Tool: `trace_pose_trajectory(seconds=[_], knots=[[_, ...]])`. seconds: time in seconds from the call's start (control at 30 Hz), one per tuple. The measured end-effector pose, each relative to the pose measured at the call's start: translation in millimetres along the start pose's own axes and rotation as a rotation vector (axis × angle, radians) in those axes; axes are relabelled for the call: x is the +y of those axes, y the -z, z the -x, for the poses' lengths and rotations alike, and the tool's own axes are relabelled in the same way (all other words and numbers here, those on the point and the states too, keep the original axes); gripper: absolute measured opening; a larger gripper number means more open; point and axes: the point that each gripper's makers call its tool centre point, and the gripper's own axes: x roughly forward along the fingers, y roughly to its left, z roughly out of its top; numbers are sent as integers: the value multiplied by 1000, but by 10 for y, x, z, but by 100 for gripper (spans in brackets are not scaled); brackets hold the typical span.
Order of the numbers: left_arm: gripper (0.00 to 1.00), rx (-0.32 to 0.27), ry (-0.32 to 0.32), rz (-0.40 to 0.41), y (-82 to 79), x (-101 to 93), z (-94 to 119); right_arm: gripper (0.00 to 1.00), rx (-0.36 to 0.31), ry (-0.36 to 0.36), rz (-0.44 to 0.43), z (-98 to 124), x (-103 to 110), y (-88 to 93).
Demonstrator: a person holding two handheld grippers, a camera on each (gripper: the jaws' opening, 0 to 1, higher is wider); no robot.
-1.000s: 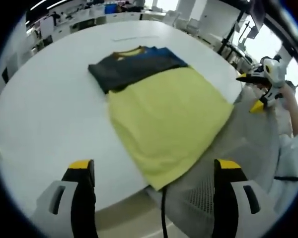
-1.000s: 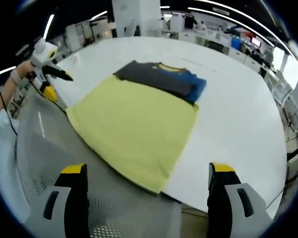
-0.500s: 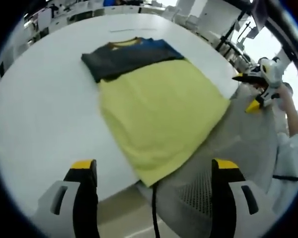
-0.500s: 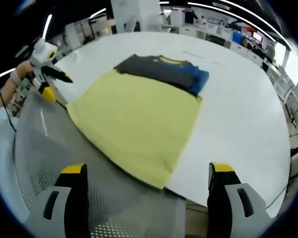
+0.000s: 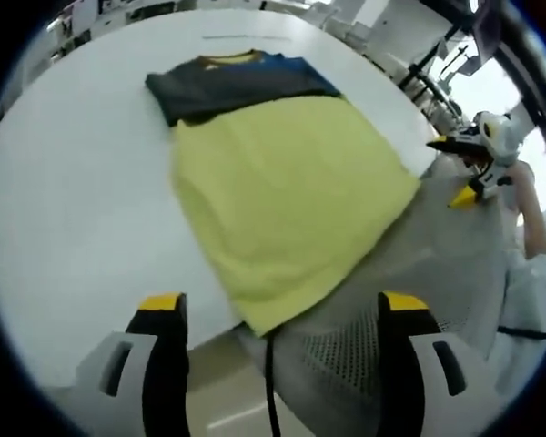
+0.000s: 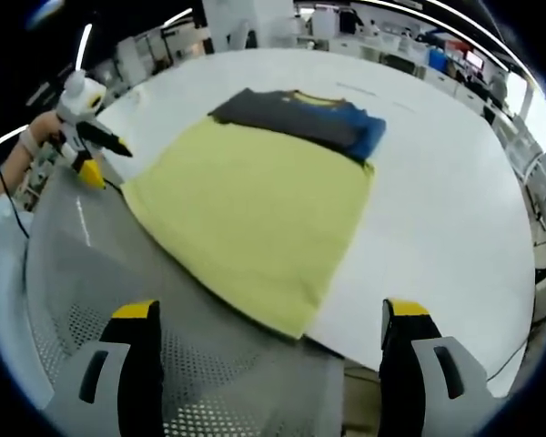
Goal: Fold the garment on the visible template until the final outline fits inside the template.
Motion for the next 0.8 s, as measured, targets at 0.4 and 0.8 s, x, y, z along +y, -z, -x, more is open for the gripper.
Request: trace_pose_trajectory(seconds=[0.4,0.8], knots=[[72,53,51,82,114,-45,-62,100,18,-15,10,-20,24,24],[48,121,31,151,269,69,-147,100,33,-20,19,-61,34,34]])
